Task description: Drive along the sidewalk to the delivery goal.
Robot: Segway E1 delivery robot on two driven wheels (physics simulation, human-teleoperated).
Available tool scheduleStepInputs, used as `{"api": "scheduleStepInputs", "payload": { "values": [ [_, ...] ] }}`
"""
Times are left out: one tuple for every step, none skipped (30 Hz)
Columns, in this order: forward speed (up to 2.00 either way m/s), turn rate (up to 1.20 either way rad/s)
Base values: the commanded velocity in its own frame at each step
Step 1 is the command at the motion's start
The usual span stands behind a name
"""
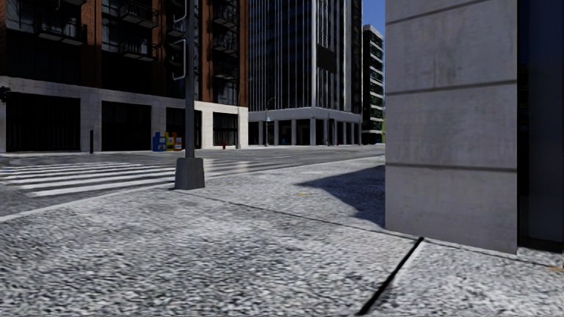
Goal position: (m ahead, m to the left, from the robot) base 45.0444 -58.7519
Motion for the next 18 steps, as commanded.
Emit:
{"api": "scheduleStepInputs", "payload": {
  "values": [
    [1.48, 0.13],
    [1.49, 0.03],
    [1.5, 0.0],
    [1.5, 0.0],
    [1.5, 0.0],
    [1.5, 0.0],
    [1.51, 0.0],
    [1.51, 0.0],
    [1.51, 0.0],
    [1.51, 0.0],
    [1.51, 0.0],
    [1.51, 0.0],
    [1.51, 0.0],
    [1.51, 0.0],
    [1.51, 0.0],
    [1.51, 0.0],
    [1.51, 0.0],
    [1.51, 0.0]
  ]
}}
